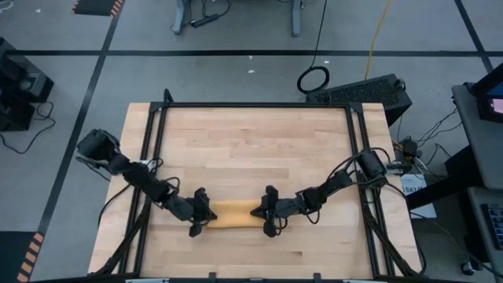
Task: Roll towel
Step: Roll the yellow towel, then return to Home Position
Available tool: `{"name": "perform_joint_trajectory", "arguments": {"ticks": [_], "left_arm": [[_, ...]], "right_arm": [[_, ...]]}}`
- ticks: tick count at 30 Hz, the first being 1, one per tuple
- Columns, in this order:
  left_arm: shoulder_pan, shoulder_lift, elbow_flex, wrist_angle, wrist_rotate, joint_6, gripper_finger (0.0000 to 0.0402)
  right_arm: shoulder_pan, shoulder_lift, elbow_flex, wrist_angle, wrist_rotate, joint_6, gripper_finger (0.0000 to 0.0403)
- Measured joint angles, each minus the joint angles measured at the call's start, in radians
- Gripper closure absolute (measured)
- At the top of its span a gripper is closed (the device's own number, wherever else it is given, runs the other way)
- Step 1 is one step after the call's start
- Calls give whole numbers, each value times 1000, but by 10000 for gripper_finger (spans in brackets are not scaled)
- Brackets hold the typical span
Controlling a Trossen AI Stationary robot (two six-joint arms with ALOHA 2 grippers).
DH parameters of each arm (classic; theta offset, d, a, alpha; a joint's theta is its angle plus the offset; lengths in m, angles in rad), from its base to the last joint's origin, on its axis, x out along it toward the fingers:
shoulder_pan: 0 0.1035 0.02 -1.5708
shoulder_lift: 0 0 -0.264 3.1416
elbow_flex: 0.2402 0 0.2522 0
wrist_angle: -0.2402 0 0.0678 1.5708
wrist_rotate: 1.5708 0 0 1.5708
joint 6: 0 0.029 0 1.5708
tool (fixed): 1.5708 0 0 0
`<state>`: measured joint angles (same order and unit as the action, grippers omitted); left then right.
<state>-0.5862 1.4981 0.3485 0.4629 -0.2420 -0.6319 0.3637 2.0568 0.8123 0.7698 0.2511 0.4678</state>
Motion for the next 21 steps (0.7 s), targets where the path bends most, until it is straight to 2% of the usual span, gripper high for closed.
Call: {"name": "perform_joint_trajectory", "arguments": {"ticks": [3, 6, 9, 15, 21], "left_arm": [[2, -4, 0, 21, 15, -14, 393], [11, -97, 0, 100, 37, -10, 393], [17, -251, 1, 109, 36, 21, 393], [17, -572, 0, 110, 4, 188, 393], [20, -718, 0, 109, 1, 312, 393]], "right_arm": [[-1, -6, -1, 7, -38, 15, 403], [0, -77, -4, 10, -75, 19, 403], [1, -231, 0, -52, -104, 9, 403], [-1, -614, -2, -450, -123, -62, 403], [-4, -916, -2, -682, -91, -61, 403]]}}
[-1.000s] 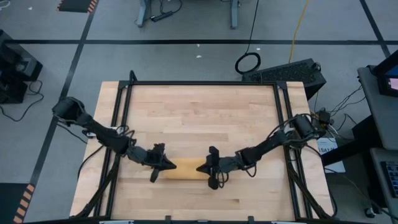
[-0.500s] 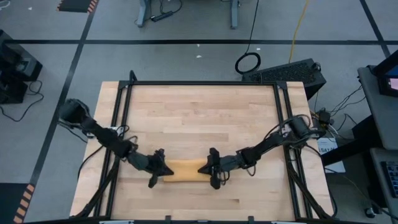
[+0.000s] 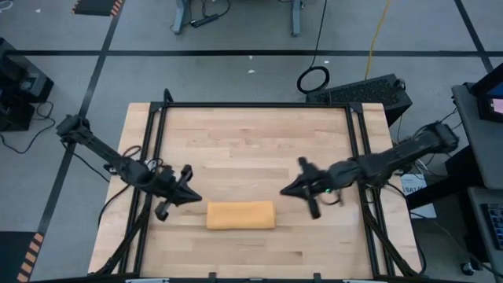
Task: Roll towel
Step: Return to Home Position
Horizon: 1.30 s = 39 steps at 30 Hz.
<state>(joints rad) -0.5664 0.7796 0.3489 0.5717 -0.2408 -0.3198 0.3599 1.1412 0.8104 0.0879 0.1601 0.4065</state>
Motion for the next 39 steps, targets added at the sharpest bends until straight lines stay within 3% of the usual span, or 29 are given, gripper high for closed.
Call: {"name": "perform_joint_trajectory", "arguments": {"ticks": [9, 16, 24, 28, 35, 39], "left_arm": [[6, -133, 0, -89, -207, 22, 393], [6, -170, 0, -310, -213, -39, 393], [6, -170, 0, -342, -286, -50, 393], [3, -166, 0, -330, -345, -171, 395], [-4, -160, 0, -352, -391, -123, 399], [-3, -160, 0, -431, -403, -96, 400]], "right_arm": [[3, -257, 2, -233, 46, -45, 403], [34, -331, 2, -423, 0, -136, 403], [51, -380, 1, -513, 0, -228, 403], [50, -387, -1, -507, 26, -283, 403], [50, -400, -149, -243, 49, -328, 403], [50, -399, -275, -93, 48, -257, 403]]}}
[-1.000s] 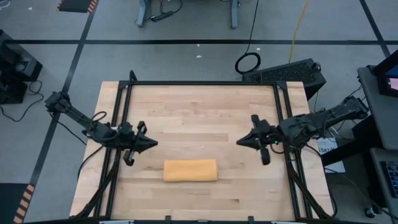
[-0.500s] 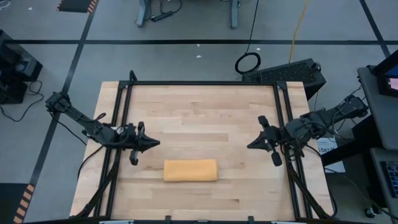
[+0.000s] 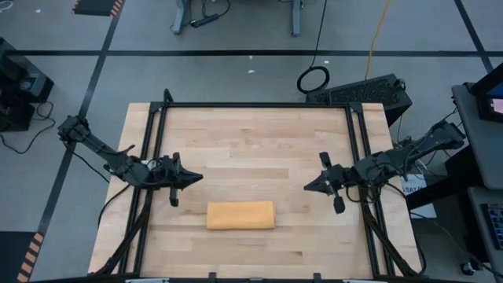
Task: Roll towel
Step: Return to Home Position
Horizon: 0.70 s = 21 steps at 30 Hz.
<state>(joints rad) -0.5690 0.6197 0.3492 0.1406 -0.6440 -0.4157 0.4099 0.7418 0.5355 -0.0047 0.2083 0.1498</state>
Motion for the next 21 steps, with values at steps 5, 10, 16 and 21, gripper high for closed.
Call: {"name": "perform_joint_trajectory", "arguments": {"ticks": [5, 10, 16, 21], "left_arm": [[0, 0, 0, -35, -20, 37, 400], [-3, -11, 0, -36, -13, 63, 401], [-41, -13, -10, -148, 14, 115, 401], [-62, -13, -59, -123, 18, 142, 401]], "right_arm": [[0, 0, -137, 171, -1, 48, 403], [0, -1, -236, 271, 6, 77, 403], [0, -3, -341, 413, 65, 76, 403], [0, -3, -390, 465, 86, 74, 403]]}}
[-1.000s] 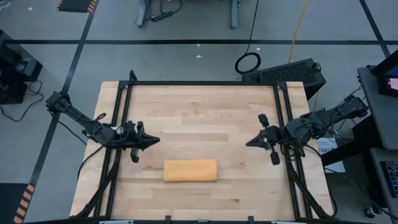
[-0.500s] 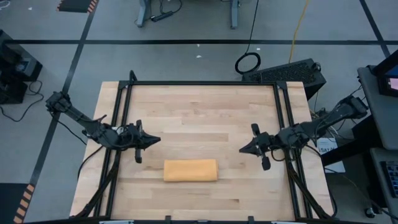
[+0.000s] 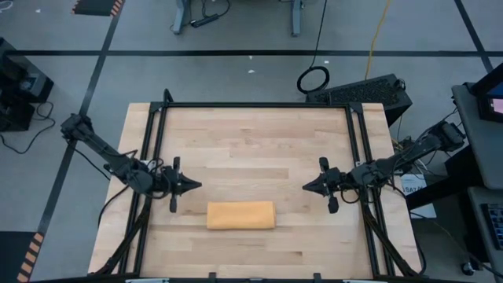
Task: Roll towel
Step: Return to Home Position
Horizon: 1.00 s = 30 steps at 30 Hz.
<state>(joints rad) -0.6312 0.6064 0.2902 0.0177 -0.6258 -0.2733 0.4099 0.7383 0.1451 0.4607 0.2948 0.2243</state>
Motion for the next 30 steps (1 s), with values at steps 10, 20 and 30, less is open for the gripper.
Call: {"name": "perform_joint_trajectory", "arguments": {"ticks": [10, 20, 30], "left_arm": [[-8, 0, -283, 489, 8, 127, 401], [-9, -1, -284, 527, 76, 231, 401], [-9, -1, -284, 688, 194, 227, 401]], "right_arm": [[1, 0, -62, 56, 22, -45, 403], [0, -1, -130, 229, 128, -57, 403], [15, -2, -131, 200, 151, -64, 403]]}}
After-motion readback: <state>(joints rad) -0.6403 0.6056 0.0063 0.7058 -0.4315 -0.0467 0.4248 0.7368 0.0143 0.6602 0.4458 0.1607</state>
